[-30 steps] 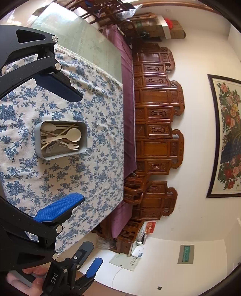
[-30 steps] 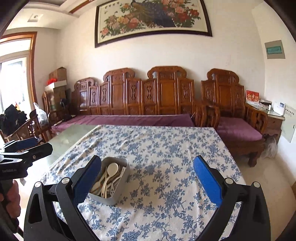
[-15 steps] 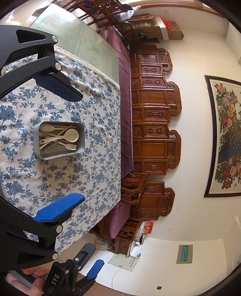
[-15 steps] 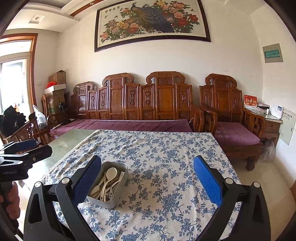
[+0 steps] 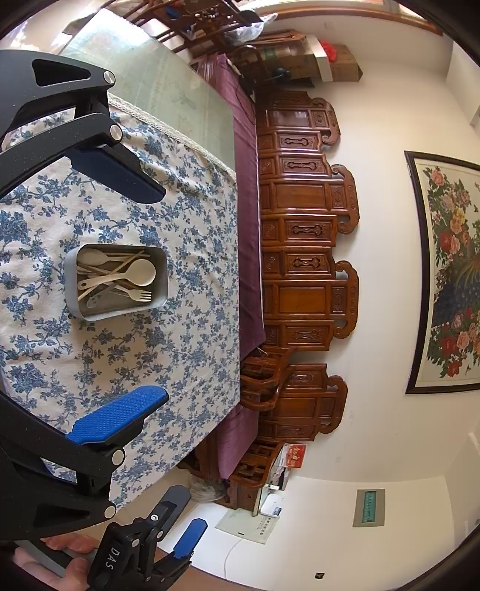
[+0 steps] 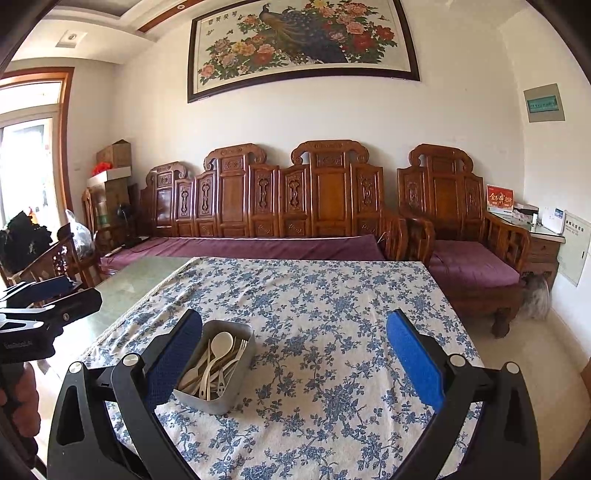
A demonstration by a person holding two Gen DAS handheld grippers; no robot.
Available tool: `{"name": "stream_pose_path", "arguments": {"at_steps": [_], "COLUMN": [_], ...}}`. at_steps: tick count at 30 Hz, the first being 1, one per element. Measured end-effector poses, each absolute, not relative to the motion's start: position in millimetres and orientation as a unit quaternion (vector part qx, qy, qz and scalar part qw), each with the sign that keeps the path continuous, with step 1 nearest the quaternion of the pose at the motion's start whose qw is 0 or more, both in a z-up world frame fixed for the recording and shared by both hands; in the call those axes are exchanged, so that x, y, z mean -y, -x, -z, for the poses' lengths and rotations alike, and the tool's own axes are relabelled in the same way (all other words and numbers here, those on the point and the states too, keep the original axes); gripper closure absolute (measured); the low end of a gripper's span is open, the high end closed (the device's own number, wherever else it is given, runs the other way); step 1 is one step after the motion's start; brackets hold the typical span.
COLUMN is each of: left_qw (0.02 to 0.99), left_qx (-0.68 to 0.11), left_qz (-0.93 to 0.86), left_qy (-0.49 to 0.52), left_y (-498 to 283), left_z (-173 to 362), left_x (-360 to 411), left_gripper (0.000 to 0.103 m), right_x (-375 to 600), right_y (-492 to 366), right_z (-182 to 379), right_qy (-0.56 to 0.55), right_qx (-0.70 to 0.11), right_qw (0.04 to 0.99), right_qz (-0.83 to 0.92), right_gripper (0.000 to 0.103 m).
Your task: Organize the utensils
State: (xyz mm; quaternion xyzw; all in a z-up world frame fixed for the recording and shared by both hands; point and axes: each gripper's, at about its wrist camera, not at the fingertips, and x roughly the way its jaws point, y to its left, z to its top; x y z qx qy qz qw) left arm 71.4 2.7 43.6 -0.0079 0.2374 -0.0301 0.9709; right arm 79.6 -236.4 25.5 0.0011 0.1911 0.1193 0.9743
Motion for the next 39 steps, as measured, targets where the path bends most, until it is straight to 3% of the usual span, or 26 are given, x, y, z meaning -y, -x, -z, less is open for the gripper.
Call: {"name": "stream_pose_path", "arguments": {"at_steps": [39], "left_qw": [0.972], "left_qx": [-0.234], "left_qz": [0.025], "left_qy": [0.01], "left_y": [-74.6], "left_z": [-43.8], "left_x": [-2.9], "left_gripper": [0.008], "right_x": [237.0], "right_y": [-80.6], "right_z": [-25.6], "right_qy": [-0.001], "right_qx": [-0.191], "right_qw": [0.974], "right_qz": [-0.119], "right_gripper": [0.003]}}
